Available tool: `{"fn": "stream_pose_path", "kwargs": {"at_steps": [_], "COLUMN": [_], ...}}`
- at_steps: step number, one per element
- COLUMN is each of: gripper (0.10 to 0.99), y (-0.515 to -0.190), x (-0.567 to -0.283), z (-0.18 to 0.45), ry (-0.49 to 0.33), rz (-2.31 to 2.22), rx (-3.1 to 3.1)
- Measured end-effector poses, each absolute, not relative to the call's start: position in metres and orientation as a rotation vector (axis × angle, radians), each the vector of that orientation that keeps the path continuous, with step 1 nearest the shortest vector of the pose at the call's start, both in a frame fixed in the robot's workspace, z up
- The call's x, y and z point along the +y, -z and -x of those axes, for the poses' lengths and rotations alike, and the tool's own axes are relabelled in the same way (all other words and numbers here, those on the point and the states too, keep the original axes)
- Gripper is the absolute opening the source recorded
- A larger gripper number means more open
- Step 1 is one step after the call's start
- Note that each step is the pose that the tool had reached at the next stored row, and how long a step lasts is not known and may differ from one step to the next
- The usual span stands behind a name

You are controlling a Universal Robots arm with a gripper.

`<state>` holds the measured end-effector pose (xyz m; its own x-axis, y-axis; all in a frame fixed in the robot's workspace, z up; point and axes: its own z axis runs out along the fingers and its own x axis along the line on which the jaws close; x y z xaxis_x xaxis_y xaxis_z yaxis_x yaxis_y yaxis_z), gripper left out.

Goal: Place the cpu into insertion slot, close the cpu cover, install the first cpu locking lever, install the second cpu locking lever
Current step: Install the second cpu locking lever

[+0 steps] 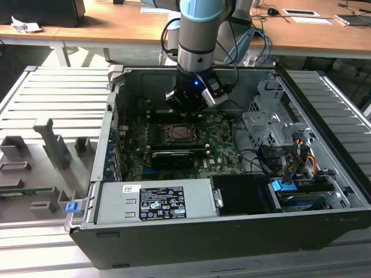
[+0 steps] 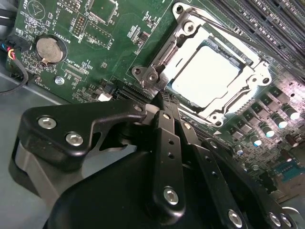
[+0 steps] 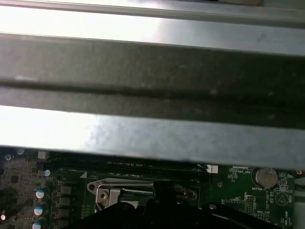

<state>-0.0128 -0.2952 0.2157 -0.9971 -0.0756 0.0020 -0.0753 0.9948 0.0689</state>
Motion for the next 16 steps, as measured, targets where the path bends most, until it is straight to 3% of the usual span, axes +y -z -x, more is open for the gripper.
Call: {"fn": "stream_pose_path", "kwargs": {"at_steps": [7,9,16], "gripper": [0.106,0.106,0.106], "y": [-0.222,-0.223,-0.227], "x": [-0.297,-0.317,-0.318], "z": [0.013,0.013,0.013], "ry": [0.108,0.108,0.108], "rz": [-0.118,-0.117,-0.117], "rx": [-3.133,-3.133,-3.133]}}
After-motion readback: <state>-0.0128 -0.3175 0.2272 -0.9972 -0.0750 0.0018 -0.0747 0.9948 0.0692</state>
